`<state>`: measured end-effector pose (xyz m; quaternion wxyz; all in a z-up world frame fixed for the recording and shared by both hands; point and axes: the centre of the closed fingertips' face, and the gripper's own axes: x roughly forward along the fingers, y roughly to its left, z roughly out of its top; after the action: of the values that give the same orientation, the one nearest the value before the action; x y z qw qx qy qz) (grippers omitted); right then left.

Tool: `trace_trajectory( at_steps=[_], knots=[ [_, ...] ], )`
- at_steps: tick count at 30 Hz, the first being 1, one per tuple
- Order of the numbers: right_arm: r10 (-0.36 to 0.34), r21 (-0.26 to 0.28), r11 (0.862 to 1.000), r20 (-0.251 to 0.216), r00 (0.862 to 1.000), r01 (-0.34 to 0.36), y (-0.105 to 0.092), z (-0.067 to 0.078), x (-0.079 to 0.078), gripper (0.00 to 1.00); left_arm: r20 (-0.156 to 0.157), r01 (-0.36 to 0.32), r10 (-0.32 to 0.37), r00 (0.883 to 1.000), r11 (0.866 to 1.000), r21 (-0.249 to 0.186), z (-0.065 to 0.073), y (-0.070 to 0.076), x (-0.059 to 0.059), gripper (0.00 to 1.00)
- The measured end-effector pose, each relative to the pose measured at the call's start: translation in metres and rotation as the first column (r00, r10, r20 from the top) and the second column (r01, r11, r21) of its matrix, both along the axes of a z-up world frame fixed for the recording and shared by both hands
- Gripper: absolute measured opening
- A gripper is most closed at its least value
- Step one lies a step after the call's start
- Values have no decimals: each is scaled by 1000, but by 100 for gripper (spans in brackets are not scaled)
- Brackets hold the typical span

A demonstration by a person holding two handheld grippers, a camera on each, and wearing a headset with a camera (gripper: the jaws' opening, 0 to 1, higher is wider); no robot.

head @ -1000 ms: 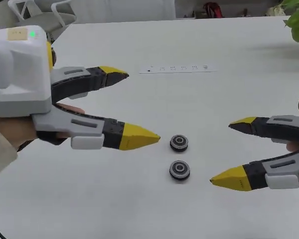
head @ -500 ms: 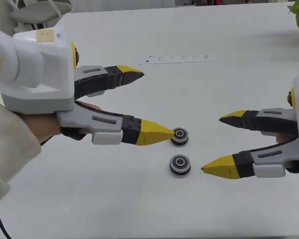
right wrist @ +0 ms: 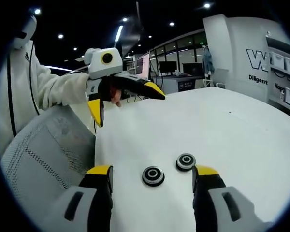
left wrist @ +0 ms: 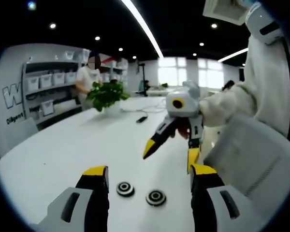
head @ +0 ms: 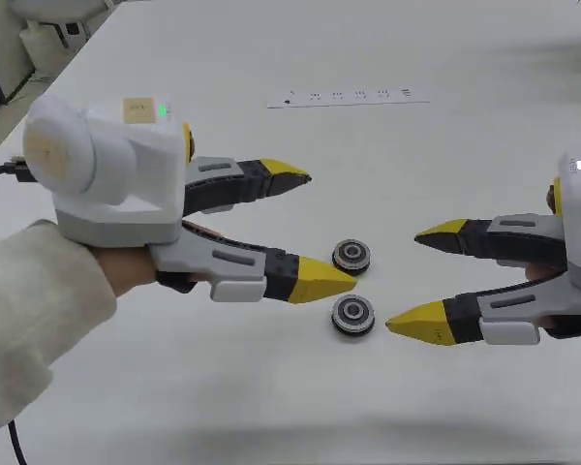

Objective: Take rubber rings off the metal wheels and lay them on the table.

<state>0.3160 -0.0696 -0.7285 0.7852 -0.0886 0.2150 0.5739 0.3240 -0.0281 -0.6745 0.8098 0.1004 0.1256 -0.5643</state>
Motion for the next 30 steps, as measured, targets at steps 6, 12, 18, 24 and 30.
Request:
trace_trajectory(
  at_steps=[6,12,18,24,30],
  knots=[
    [11,-6,1000,-7,1000,-11,4,-12,3,57,-17,9,-9,1000,1000,19,-22,-3,2,62],
    [33,-18,999,9,999,-32,8,-20,1,47,-28,24,-23,999,999,31,-38,-9,3,53],
    [48,-32,998,11,999,-48,11,-30,0,40,-39,28,-26,999,999,36,-51,-13,2,46],
    [70,-54,996,9,998,-69,14,-40,-4,35,-56,31,-28,998,998,56,-67,-14,0,39],
    [74,-68,995,4,997,-73,16,-49,-3,29,-74,24,-20,997,998,56,-74,-19,0,34]
  ],
)
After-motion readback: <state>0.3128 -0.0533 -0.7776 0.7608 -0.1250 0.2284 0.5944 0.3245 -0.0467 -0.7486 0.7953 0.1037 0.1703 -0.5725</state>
